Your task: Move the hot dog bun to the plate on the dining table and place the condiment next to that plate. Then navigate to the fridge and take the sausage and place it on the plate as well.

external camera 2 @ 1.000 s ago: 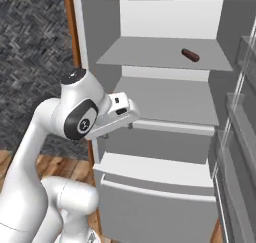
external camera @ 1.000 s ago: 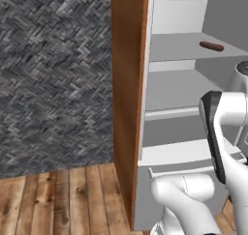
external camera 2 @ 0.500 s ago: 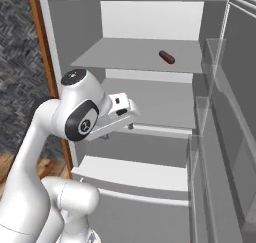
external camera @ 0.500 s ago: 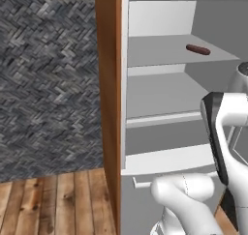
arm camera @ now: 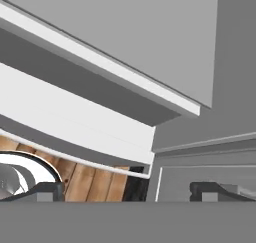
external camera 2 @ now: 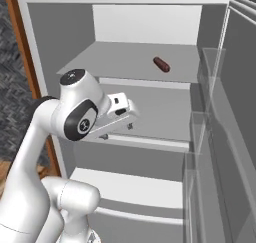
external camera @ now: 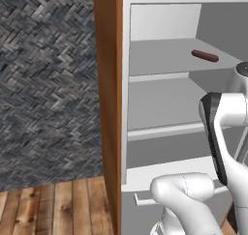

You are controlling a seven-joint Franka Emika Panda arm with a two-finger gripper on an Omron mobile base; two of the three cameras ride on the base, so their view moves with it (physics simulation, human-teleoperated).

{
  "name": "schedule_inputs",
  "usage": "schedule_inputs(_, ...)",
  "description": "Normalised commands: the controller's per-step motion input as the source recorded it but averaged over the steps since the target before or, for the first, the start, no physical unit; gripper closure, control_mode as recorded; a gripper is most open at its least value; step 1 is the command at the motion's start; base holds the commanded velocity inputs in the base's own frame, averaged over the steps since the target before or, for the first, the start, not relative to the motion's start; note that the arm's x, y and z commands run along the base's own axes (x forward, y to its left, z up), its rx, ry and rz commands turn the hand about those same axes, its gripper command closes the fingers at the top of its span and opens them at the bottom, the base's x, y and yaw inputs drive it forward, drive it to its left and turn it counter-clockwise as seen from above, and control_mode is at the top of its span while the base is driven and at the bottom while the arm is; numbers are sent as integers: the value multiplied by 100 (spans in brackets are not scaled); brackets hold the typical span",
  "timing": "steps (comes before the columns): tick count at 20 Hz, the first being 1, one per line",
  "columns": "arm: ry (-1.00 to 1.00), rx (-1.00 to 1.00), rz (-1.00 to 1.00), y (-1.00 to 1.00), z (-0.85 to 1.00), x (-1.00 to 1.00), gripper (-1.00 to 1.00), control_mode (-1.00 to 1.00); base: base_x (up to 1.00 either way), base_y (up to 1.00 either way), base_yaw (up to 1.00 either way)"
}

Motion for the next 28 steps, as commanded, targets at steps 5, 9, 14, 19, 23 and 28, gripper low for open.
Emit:
schedule_inputs(5,-6,5,0,-7,17,0,-100,-100,9,-16,0)
schedule_inputs(9,-15,13,-4,-14,91,14,-100,-100,0,0,0)
schedule_inputs(14,0,16,-4,-21,73,55,-100,-100,0,0,0)
schedule_inputs(19,0,16,-10,-9,39,77,-100,-100,0,0,0)
schedule_inputs(23,0,12,-16,-1,16,94,-100,-100,0,0,0)
schedule_inputs(28,3,15,-16,-28,22,82,-100,-100,0,0,0)
